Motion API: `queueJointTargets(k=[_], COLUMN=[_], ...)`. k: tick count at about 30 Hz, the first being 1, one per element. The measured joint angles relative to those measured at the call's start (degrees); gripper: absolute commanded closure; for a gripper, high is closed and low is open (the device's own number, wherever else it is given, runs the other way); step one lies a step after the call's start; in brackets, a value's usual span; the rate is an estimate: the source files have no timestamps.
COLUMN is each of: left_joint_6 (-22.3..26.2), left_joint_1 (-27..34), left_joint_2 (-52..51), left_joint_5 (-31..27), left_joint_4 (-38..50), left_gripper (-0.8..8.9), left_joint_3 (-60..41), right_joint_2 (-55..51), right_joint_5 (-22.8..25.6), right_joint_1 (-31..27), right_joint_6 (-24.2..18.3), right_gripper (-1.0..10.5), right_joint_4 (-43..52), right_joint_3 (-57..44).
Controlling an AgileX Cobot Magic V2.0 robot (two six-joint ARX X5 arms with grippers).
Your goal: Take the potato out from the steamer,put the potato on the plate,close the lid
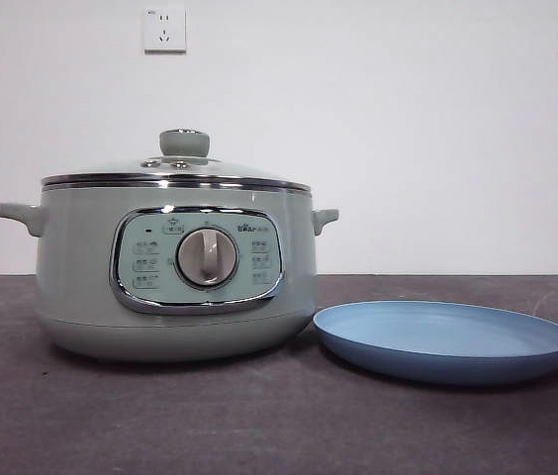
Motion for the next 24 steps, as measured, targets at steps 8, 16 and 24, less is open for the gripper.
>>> queueJointTargets(k=[8,16,24], left_joint_6=[-1.25,-5.49,-5.53], left_joint_1=[0.00,0.00,0.00], left_joint_2=[0.00,0.20,7.21], left_joint_5=[10.88,13.07,13.03], left_joint_4=[4.31,0.83,-0.24], left_gripper=[8.20,8.21,8.21], left_joint_3=[0.04,10.10,26.25], right_joint_2=[0.02,4.39,16.81], right_joint_5=[-2.99,-8.98,-12.17], right_joint_1=[0.00,0.00,-0.02], right_joint_6=[8.37,10.62,5.11], right_gripper=[9.6,9.6,9.6], right_joint_4=[10.40,7.76,2.84], right_joint_3=[0.50,13.44,32.63])
